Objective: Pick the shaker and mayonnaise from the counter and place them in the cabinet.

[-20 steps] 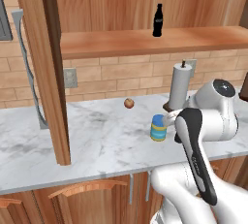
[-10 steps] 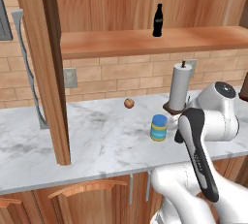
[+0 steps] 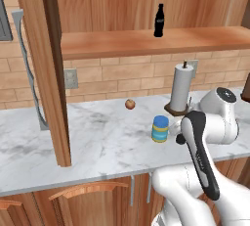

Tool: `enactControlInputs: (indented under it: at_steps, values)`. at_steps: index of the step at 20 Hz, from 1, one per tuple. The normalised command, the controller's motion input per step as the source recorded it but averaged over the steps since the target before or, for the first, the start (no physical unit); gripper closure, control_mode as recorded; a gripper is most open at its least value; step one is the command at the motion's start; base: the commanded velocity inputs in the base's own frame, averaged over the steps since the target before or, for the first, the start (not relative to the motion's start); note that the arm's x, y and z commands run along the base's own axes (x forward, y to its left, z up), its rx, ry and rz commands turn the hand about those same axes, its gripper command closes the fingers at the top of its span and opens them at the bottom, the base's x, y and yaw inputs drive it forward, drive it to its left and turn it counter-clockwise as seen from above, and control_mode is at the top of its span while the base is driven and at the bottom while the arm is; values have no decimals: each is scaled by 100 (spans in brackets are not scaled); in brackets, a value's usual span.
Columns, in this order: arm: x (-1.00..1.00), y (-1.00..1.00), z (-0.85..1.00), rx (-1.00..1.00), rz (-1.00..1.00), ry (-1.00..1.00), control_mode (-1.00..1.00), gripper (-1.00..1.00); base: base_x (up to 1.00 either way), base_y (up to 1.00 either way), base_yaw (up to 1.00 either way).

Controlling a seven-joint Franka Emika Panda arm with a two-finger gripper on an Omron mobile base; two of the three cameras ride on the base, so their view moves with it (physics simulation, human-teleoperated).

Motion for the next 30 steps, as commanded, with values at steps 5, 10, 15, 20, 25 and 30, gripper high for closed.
enactControlInputs:
  at_steps: [5, 10, 15, 20, 25, 30]
  values:
    - [21, -5, -31, 0, 1, -2, -100, -100, 0, 0, 0]
    - [29, -1, -24, 0, 1, 0, -100, -100, 0, 0, 0]
    - [28, 0, -6, 1, 0, -2, -100, -100, 0, 0, 0]
    - [28, 0, 0, 7, 0, 0, -100, -100, 0, 0, 0]
    - [37, 0, 0, 11, 1, 0, -100, -100, 0, 0, 0]
    - [44, 0, 0, 8, 1, 0, -100, -100, 0, 0, 0]
